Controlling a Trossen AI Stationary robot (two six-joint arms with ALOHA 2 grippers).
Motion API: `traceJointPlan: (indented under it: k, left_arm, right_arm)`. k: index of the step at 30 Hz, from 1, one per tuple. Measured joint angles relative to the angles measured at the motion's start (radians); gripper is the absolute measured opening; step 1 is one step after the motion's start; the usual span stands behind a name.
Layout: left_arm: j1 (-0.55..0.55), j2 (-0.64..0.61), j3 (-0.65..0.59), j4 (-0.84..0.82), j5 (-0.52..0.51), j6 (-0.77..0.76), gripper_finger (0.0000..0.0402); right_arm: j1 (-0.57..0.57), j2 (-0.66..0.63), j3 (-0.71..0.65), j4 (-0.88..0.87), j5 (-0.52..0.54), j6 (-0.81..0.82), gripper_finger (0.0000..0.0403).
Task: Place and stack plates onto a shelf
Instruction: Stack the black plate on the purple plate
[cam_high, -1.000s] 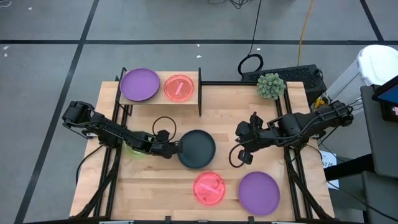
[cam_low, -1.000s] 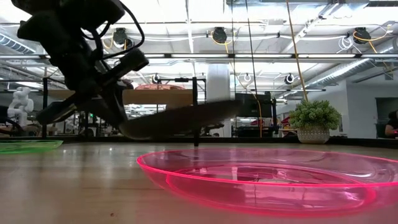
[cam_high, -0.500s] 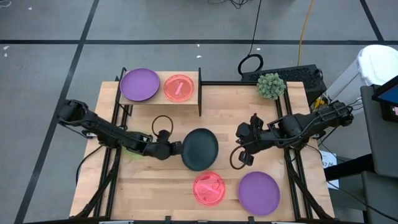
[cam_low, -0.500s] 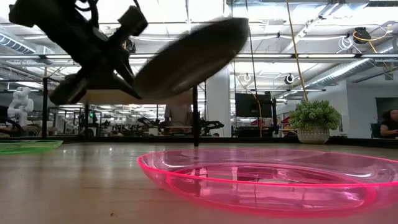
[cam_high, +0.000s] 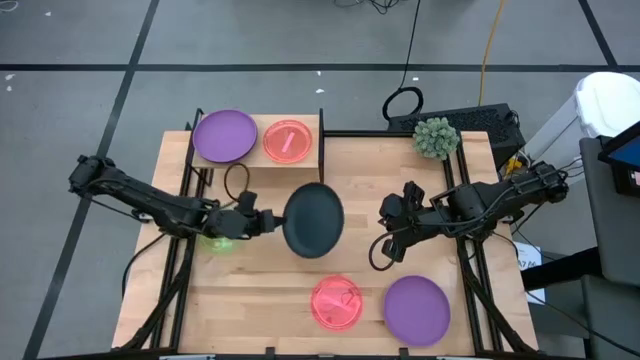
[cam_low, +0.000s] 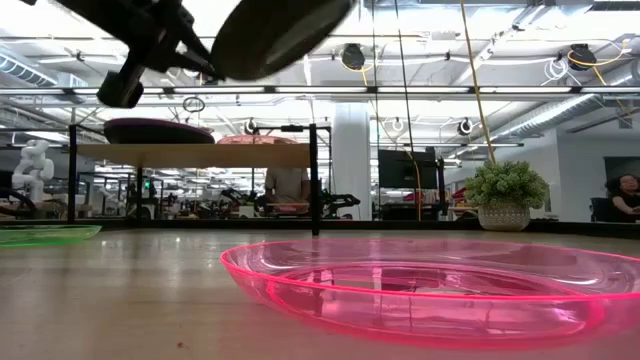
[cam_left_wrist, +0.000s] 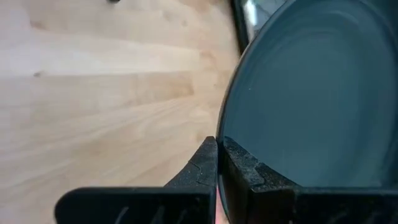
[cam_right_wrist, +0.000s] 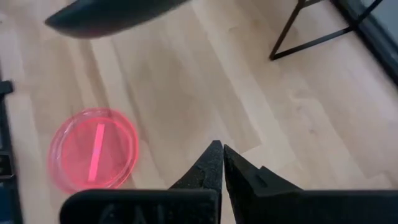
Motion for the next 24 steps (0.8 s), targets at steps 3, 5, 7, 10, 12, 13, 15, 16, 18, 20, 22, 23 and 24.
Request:
traceJointPlan:
  k: [3, 5, 7, 10, 12, 13, 15, 16, 18, 20, 22, 23, 24]
  left_arm:
    - [0.019, -0.053, 0.000, -0.015, 0.001, 0.029, 0.0007]
    - [0.036, -0.086, 0.000, -0.008, -0.004, 0.058, 0.0007]
    - [0.055, -0.124, 0.000, -0.024, -0.007, 0.079, 0.0007]
    - [0.092, -0.174, 0.000, -0.044, -0.010, 0.119, 0.0007]
    - [0.119, -0.210, 0.000, -0.062, -0.011, 0.148, 0.0007]
    - [0.132, -0.225, 0.000, -0.061, -0.012, 0.161, 0.0007]
    - [0.161, -0.251, 0.018, -0.114, -0.011, 0.193, 0.0007]
    - [0.174, -0.258, 0.040, -0.151, -0.011, 0.215, 0.0007]
    - [0.203, -0.265, 0.097, -0.233, -0.010, 0.264, 0.0007]
    - [0.230, -0.268, 0.162, -0.335, -0.011, 0.314, 0.0007]
    - [0.258, -0.266, 0.225, -0.424, -0.011, 0.351, 0.0007]
    - [0.274, -0.266, 0.252, -0.470, -0.011, 0.368, 0.0007]
    - [0.291, -0.267, 0.277, -0.514, -0.011, 0.380, 0.0007]
  right_arm:
    - [0.000, 0.000, 0.000, 0.000, 0.019, 0.005, 0.0000]
    - [0.000, 0.000, 0.000, 0.001, 0.025, 0.024, 0.0000]
    - [0.000, 0.000, 0.000, 0.000, 0.025, 0.043, 0.0000]
    - [0.000, 0.000, 0.000, 0.003, 0.005, 0.068, 0.0000]
    - [0.000, 0.000, 0.000, 0.001, -0.016, 0.084, 0.0000]
    - [0.000, 0.000, 0.000, 0.001, -0.029, 0.094, 0.0000]
    - [0.000, 0.000, 0.000, 0.002, -0.049, 0.119, 0.0000]
    - [0.000, 0.000, 0.000, 0.001, -0.057, 0.131, 0.0000]
    - [0.000, 0.000, 0.000, 0.001, -0.058, 0.156, 0.0000]
    - [0.000, 0.000, 0.000, 0.001, -0.056, 0.172, 0.0000]
    - [0.000, 0.000, 0.000, 0.001, -0.055, 0.176, 0.0000]
    - [-0.001, 0.000, 0.000, 0.001, -0.054, 0.176, 0.0000]
    - [-0.003, 0.000, 0.000, 0.001, -0.053, 0.176, 0.0000]
